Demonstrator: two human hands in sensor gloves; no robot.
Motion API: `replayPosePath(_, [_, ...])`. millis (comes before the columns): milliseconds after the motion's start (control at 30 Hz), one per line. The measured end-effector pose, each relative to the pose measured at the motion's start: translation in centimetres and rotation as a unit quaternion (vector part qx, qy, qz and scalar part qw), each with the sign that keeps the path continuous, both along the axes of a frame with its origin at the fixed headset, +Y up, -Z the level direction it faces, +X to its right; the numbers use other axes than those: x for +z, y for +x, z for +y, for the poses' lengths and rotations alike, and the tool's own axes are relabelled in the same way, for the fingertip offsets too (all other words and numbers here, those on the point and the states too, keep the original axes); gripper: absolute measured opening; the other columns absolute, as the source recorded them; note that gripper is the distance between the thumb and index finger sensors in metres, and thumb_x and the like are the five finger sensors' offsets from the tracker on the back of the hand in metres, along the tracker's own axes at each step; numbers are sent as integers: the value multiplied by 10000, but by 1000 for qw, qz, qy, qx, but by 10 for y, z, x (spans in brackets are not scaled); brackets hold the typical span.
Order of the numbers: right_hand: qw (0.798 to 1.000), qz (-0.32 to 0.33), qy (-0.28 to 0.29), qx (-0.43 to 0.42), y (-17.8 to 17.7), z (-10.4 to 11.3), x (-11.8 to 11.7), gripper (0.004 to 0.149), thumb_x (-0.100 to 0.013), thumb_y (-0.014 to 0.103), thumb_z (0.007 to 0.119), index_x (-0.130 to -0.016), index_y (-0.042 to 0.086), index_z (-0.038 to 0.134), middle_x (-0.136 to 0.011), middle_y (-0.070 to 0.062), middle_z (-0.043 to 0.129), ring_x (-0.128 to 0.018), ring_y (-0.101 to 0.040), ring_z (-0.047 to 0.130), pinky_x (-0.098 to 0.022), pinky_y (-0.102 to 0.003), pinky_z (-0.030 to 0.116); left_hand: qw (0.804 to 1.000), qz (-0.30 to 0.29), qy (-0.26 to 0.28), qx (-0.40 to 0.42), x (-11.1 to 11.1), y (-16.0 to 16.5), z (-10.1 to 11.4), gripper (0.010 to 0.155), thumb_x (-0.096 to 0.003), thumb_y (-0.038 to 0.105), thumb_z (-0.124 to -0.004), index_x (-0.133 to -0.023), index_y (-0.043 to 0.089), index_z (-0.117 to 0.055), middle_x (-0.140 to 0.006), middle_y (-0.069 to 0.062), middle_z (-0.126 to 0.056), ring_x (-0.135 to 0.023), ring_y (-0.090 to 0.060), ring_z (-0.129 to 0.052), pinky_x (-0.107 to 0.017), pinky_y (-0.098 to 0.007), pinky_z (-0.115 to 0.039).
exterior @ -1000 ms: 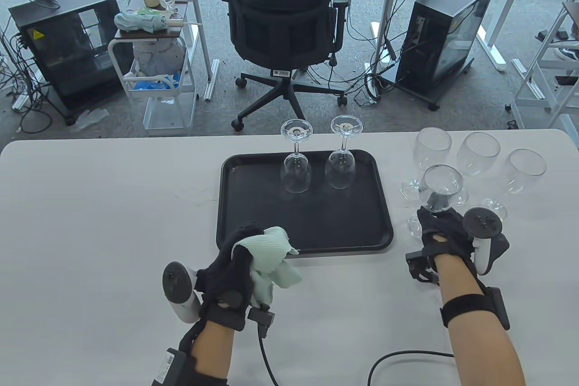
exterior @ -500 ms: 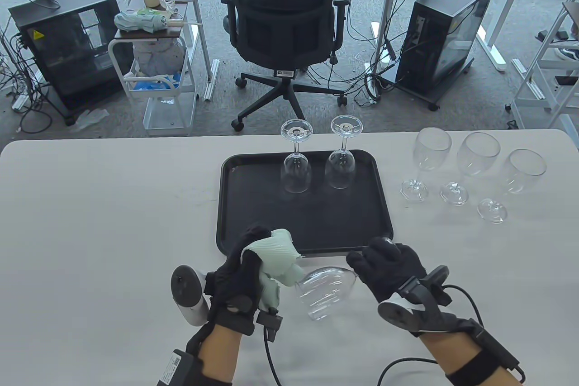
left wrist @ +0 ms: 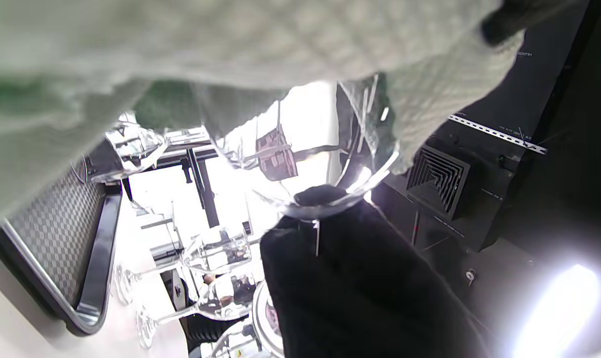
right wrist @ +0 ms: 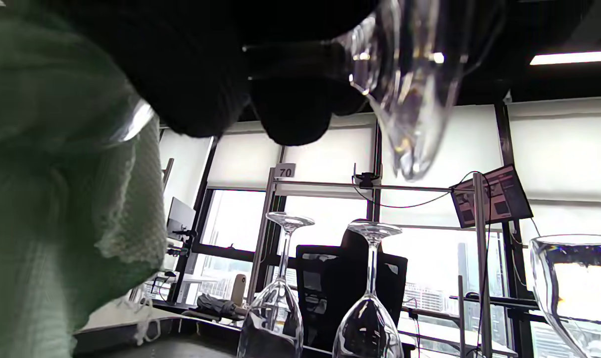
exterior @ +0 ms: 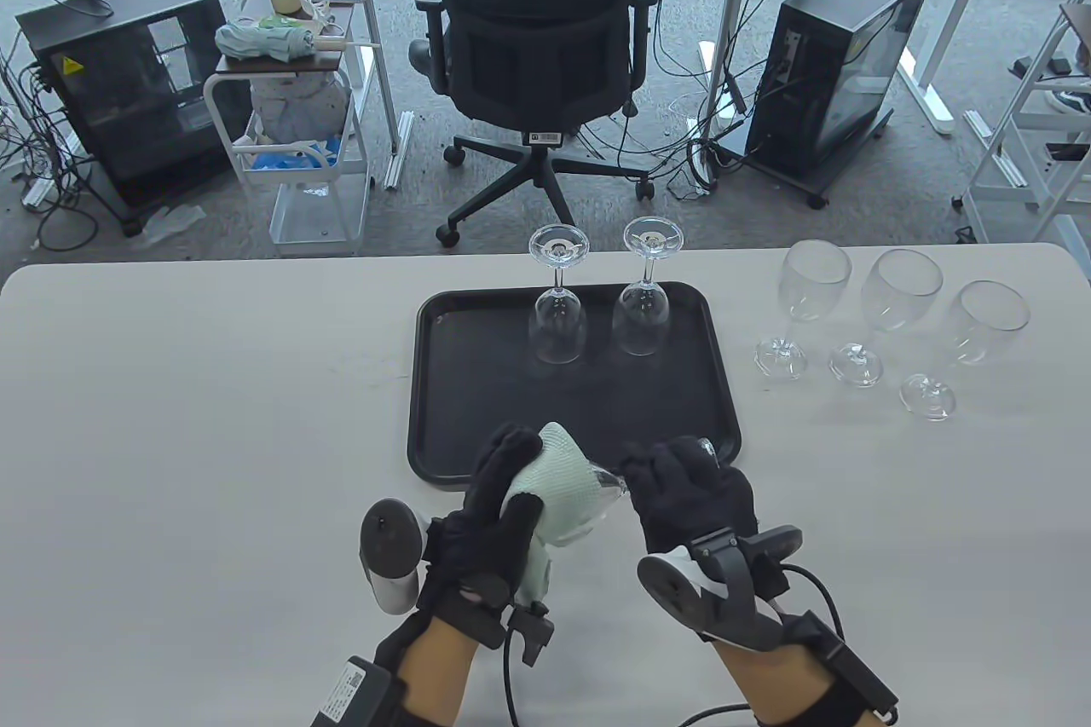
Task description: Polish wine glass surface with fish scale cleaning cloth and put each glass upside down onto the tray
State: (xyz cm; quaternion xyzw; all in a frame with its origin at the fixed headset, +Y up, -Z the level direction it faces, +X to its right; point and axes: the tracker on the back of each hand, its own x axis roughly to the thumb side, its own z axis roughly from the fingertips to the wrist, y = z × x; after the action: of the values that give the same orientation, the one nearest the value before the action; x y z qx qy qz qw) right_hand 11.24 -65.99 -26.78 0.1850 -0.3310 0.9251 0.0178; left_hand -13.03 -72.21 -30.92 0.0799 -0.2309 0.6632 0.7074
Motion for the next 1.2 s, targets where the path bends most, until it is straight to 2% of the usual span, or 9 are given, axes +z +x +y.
replayPosePath(267, [952,154,-36,-260,66,-14,-16,848,-472,598,837,-1092,366,306,-1160,-130,352,-1050,-423,341,-697,-631,594,998,54,4,42,0,-17,3,605,-510,653,-756,-1014,346,-625,-1125,-43,-531,-978,-381,-636,-525,-607,-809])
replayPosePath(433, [842,269,-188,-428,90,-40,-44,873,-443,575,908,-1086,398,344,-1101,-172,568,-760,-452,889,-455,-507,869,999,33,1,30,2,-10,4,603,-514,656,-753,-1016,346,-629,-1126,-44,-536,-978,-381,-641,-523,-602,-817])
replayPosePath(567, [825,253,-207,-461,84,-49,-47,718,-470,612,837,-1060,351,520,-990,-169,661,-647,-399,868,-375,-373,876,999,24,23,15,6,-3,5,613,-507,675,-735,-1021,364,-617,-1133,-34,-527,-986,-366,-640,-515,-585,-826])
replayPosePath(667, [756,218,-317,-530,83,-57,-50,743,-491,700,727,-1072,282,528,-934,-206,699,-542,-388,877,-272,-355,856,998,19,65,-9,7,-1,8,611,-497,678,-738,-1020,388,-615,-1154,-18,-487,-1028,-347,-583,-576,-601,-788])
replayPosePath(733, [755,229,-331,-518,84,-59,-49,762,-502,684,721,-1086,256,482,-961,-222,659,-577,-419,855,-308,-397,848,997,24,67,-26,7,-1,8,605,-496,677,-740,-1013,383,-626,-1139,-21,-518,-1003,-348,-621,-547,-591,-809])
replayPosePath(900, [885,273,-156,-344,81,-49,-44,915,-457,622,838,-1082,289,259,-1062,-189,537,-668,-353,885,-413,-419,896,1000,23,9,15,4,-7,6,592,-514,669,-734,-1012,361,-647,-1126,-39,-556,-980,-368,-659,-514,-593,-831])
replayPosePath(967, [901,274,-111,-317,80,-45,-41,920,-445,602,861,-1073,305,259,-1049,-181,556,-659,-335,902,-407,-405,914,1000,2,-5,22,3,-7,5,594,-528,669,-723,-1024,357,-628,-1136,-40,-535,-989,-373,-639,-527,-597,-820])
replayPosePath(1067, [883,275,-133,-357,81,-45,-41,844,-455,592,856,-1069,328,341,-984,-193,618,-600,-327,906,-352,-373,908,1000,3,5,19,4,-5,6,600,-525,678,-718,-1027,363,-623,-1135,-39,-534,-988,-369,-643,-524,-586,-829])
replayPosePath(1200, [802,246,-300,-454,82,-55,-49,781,-494,674,736,-1083,286,400,-937,-214,660,-510,-312,897,-270,-349,865,998,19,59,-12,7,-3,11,603,-507,679,-727,-1018,376,-624,-1142,-25,-516,-1008,-352,-616,-550,-590,-805])
